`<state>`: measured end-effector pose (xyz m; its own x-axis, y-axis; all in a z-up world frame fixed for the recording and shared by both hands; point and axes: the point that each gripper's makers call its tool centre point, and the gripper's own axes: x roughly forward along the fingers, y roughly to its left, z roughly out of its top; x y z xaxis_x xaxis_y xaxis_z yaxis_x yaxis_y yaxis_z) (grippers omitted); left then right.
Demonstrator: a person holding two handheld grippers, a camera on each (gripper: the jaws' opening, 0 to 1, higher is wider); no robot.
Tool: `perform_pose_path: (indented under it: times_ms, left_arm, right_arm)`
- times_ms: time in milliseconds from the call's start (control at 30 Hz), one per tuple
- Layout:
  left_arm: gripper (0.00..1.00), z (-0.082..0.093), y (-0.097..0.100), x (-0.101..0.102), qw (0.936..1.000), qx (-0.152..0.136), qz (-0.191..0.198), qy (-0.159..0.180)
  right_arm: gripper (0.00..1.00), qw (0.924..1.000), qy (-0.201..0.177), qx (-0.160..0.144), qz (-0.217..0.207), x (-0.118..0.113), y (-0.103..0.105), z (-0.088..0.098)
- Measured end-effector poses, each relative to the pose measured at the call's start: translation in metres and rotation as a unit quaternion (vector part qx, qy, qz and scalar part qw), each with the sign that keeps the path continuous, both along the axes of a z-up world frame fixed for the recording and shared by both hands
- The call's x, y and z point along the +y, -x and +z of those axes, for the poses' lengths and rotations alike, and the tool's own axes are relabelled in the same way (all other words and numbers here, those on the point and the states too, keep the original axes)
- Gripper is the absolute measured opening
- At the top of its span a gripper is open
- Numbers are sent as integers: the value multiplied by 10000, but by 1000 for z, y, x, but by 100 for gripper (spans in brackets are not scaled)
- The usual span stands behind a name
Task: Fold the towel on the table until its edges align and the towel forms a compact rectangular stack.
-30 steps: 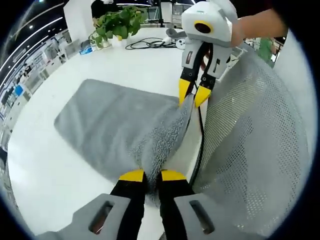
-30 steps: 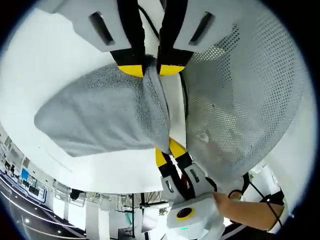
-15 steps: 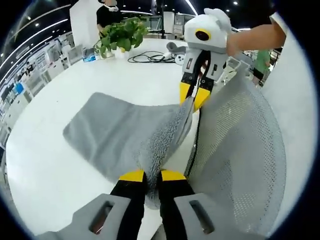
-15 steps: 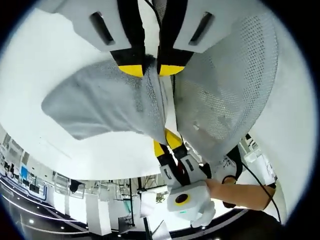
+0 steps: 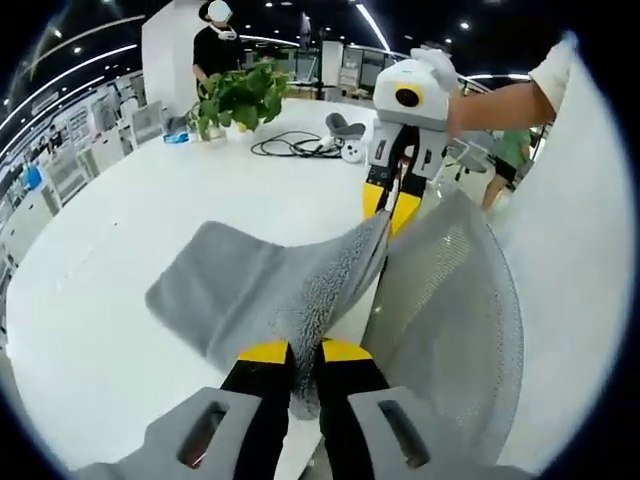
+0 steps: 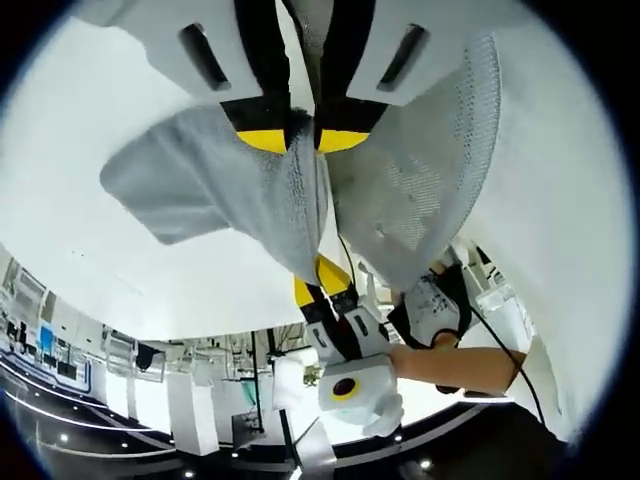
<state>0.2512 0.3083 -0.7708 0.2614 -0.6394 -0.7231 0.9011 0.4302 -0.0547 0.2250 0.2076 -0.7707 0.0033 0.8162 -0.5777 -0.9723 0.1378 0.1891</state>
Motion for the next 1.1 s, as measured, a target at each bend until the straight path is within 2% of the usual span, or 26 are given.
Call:
perform_pose_path:
  times_ms: [167,267,500,633,667,733,767,967,1100]
  left_arm:
    - [9,7,-1,-4,9997,196,-66,118]
    - [9,6,-5,-6,9997,225,-96,91]
    - [9,7,-30,-7,10000,75,-21,-9]
    - [9,13,-45,-7,9999,-90,72,0]
    - [9,14,-51,-6,9998,-139,122,12]
    - [10,15,-57,-6,9997,-201,168,5]
    - [10,16,-66,-4,9991,-328,266,-38]
    - [10,10,-92,-1,9977,-380,516,-230]
    - [10,6,-105,0,9969,-337,676,-216]
  right_arm:
    - [6,9999,-82,105,-39,-3,0,4]
    - [6,9997,-100,122,-185,-5,-11,4]
    - [6,9985,-117,166,-516,-7,-34,6]
    - [7,9971,-202,-25,-730,-8,-51,15]
    - [7,9965,-233,-202,-780,-8,-59,18]
    - [7,9958,-248,-316,-825,-7,-68,20]
    - [7,9950,-258,-395,-880,-7,-73,21]
    - [7,9921,-149,-486,-1145,-1,-98,21]
    - [7,9889,-74,-534,-1383,-3,-119,16]
